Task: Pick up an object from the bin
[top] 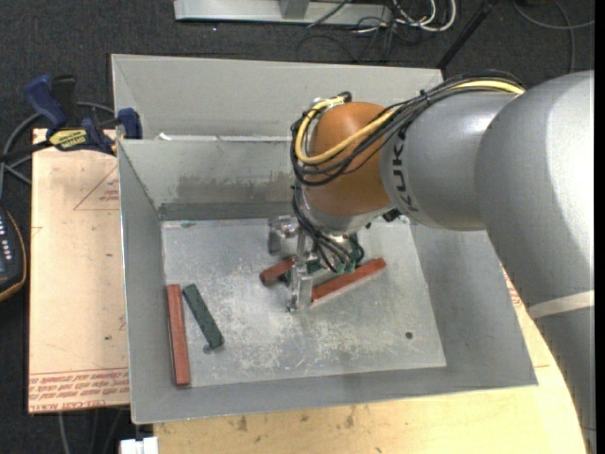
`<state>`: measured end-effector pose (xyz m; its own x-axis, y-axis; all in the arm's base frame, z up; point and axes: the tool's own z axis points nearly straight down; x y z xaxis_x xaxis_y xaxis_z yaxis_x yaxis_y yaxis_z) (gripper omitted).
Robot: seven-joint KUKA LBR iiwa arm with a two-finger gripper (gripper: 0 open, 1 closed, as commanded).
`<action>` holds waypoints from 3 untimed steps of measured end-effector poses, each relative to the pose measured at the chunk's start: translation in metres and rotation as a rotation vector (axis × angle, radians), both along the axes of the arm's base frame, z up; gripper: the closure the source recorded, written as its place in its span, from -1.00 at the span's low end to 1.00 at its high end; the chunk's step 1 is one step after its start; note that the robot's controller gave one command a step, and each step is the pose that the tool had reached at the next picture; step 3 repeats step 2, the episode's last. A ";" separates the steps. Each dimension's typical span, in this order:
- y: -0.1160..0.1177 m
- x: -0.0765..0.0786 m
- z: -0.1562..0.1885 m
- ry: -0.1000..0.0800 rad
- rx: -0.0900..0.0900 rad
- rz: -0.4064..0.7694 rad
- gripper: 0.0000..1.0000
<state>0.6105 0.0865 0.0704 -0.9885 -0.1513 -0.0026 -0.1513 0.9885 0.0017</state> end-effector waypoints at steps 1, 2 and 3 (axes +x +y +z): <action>0.000 0.000 0.001 -0.001 0.001 0.000 1.00; -0.009 0.019 0.148 -0.011 0.000 -0.022 1.00; -0.009 0.019 0.148 -0.011 0.000 -0.022 1.00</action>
Offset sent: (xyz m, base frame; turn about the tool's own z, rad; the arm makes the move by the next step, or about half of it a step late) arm 0.0000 0.0000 0.0000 0.0000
